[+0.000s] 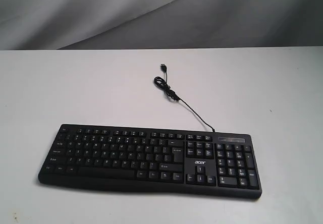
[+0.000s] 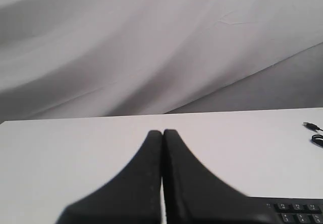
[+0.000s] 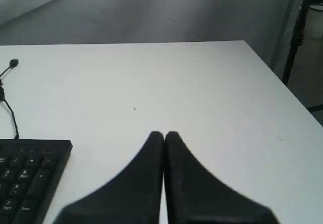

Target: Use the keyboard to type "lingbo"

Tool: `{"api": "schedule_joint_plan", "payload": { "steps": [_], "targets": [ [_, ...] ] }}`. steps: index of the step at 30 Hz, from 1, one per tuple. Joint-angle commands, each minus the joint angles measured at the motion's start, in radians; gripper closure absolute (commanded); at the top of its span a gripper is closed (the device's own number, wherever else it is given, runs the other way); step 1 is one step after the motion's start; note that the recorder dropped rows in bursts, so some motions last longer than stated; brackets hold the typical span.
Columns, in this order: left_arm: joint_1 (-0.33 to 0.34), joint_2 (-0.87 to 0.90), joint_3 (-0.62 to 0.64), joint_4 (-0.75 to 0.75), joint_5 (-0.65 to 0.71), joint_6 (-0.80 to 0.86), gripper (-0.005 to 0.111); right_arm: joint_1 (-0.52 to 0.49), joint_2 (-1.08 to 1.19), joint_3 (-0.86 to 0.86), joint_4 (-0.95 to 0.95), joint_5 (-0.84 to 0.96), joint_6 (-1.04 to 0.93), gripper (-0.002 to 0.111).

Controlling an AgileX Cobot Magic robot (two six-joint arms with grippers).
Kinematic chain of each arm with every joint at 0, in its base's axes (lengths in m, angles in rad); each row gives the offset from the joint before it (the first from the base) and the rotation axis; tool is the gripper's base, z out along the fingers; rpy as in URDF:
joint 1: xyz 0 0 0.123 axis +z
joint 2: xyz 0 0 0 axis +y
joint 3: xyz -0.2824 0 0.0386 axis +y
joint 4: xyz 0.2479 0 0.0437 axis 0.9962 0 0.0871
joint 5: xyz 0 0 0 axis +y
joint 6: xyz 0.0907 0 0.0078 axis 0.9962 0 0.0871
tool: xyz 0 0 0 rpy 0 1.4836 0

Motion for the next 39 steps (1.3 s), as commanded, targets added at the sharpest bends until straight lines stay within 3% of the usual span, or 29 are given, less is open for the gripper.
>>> {"api": "schedule_joint_plan", "payload": {
  "steps": [1,7,14,22,26,27,30,32,36,39],
  "targets": [
    [-0.007,-0.005,0.005,0.000,-0.010,-0.002,0.106,-0.002,-0.005,0.003,-0.007,-0.005,-0.002,0.108],
    [-0.007,-0.005,0.005,0.000,-0.010,-0.002,0.106,-0.002,-0.005,0.003,-0.027,-0.033,-0.004,0.108],
    [-0.007,-0.005,0.005,0.000,-0.010,-0.002,0.106,-0.002,-0.005,0.003,0.023,-0.376,-0.004,0.108],
    [-0.007,-0.005,0.005,0.000,-0.010,-0.002,0.106,-0.002,-0.005,0.003,0.023,-0.558,0.026,0.108],
    [-0.007,-0.005,0.005,0.000,-0.010,-0.002,0.106,-0.002,-0.005,0.003,0.045,-0.781,0.280,0.108],
    [-0.007,-0.005,0.005,0.000,-0.010,-0.002,0.106,-0.002,-0.005,0.003,0.021,-0.843,0.397,0.108],
    [-0.007,-0.005,0.005,0.000,-0.010,-0.002,0.106,-0.002,0.007,0.003,-0.132,-0.987,0.505,0.108],
    [-0.007,-0.005,0.005,0.000,-0.010,-0.002,0.106,-0.002,0.082,-0.071,-0.243,-0.926,0.596,0.108],
    [-0.007,-0.005,0.005,0.000,-0.010,-0.002,0.106,0.000,0.389,-0.373,-0.427,-0.526,0.731,0.108],
    [-0.007,-0.005,0.005,0.000,-0.010,-0.002,0.106,0.000,0.700,-0.572,-0.539,-0.555,0.735,0.108]
  ]
}}
